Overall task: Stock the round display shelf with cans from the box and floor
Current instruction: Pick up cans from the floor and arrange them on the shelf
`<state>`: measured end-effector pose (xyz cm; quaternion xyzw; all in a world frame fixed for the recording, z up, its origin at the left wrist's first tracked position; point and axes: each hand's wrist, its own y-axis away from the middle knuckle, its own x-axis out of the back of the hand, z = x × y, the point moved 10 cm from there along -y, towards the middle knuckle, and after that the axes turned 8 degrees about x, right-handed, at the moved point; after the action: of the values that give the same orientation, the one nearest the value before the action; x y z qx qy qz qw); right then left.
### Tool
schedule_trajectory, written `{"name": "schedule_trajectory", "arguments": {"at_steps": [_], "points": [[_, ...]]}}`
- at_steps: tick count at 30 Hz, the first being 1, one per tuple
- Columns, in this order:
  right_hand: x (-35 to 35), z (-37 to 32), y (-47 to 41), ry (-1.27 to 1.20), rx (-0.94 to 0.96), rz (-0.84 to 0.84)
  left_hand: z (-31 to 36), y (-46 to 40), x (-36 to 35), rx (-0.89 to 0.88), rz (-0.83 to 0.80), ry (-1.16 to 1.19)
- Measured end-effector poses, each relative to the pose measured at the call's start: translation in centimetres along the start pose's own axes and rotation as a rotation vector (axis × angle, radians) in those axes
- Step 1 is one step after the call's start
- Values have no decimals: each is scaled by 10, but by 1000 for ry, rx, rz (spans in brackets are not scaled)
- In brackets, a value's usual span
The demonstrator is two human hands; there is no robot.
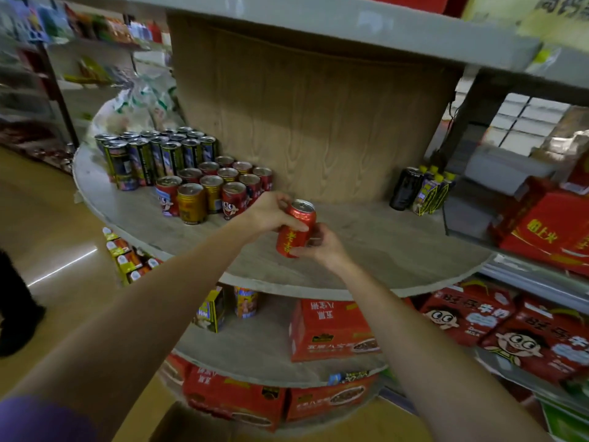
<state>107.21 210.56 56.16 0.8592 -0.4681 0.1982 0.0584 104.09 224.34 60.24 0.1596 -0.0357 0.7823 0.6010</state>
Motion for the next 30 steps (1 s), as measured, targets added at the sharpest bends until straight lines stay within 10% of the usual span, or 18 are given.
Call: {"name": "schedule_trajectory", "arguments": {"at_steps": [30], "points": [[-32,31,-219,335,-164,353,32,-196,49,-498,125,-963]]}}
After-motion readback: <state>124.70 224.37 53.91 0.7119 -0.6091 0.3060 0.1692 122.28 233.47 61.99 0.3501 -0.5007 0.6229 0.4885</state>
